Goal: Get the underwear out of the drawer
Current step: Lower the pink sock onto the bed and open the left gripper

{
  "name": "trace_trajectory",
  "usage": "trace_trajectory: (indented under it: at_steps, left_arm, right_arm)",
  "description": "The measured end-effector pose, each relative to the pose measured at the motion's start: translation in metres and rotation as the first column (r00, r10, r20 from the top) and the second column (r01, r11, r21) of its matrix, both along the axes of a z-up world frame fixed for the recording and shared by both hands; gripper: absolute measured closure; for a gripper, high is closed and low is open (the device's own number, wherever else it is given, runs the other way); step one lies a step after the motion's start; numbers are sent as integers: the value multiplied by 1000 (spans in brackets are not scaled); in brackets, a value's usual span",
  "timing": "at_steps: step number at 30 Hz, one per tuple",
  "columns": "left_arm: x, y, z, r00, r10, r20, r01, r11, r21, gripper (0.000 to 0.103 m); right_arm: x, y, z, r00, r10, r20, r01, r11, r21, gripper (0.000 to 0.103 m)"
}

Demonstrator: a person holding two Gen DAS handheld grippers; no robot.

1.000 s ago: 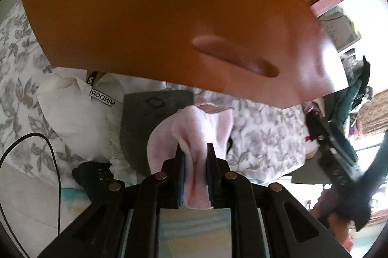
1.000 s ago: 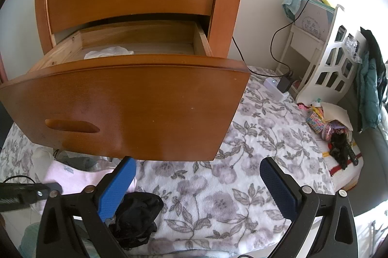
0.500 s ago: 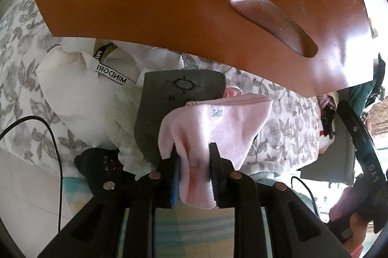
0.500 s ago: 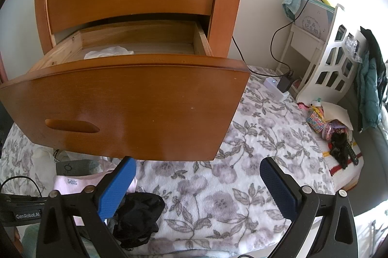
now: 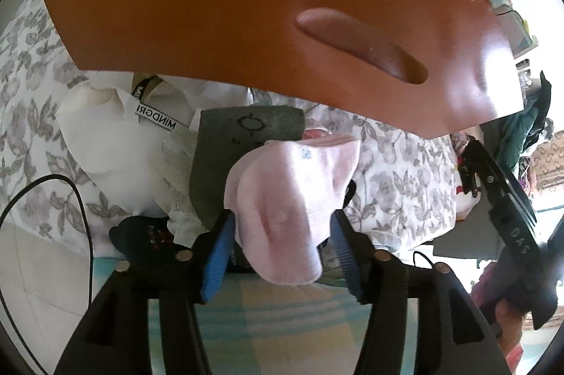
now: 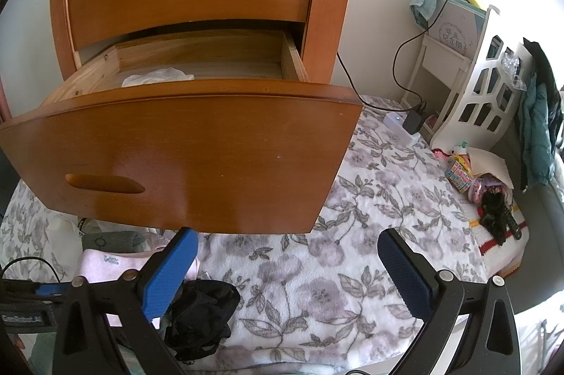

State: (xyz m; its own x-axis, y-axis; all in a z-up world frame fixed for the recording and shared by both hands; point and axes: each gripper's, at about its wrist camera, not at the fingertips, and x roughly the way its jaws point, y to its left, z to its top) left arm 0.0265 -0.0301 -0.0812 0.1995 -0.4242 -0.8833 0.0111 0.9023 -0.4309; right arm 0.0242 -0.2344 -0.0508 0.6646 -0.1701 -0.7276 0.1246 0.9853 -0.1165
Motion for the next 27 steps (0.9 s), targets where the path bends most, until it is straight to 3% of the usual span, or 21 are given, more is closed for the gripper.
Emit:
trace_trajectory:
  at_steps: [4, 12, 14, 19, 21, 27]
  left_arm:
    - [-1, 0, 9, 1000, -1, 15, 1, 1000, -6, 28]
    - [-3, 3, 21, 999, -9, 48, 9, 1000, 5, 24]
    - [-4, 2, 25, 997, -14, 69, 14, 1000, 7, 16]
    - [-6, 3, 36, 993, -7, 120, 7, 1000, -3, 12]
    - [-7, 4, 39, 989, -5, 151, 4, 1000, 11, 2]
    - [-4, 7, 46, 985, 0, 174, 1, 1000, -7, 0]
  right_arm:
    - [0, 0, 0, 1000, 0, 0, 0, 1000, 0, 0]
    - [0, 0, 0, 1000, 0, 0, 0, 1000, 0, 0]
    - [0, 0, 0, 1000, 0, 0, 0, 1000, 0, 0]
    - [0, 0, 0, 1000, 0, 0, 0, 1000, 0, 0]
    - [0, 0, 0, 1000, 0, 0, 0, 1000, 1, 0]
    - [0, 0, 0, 1000, 0, 1, 0, 1000, 1, 0]
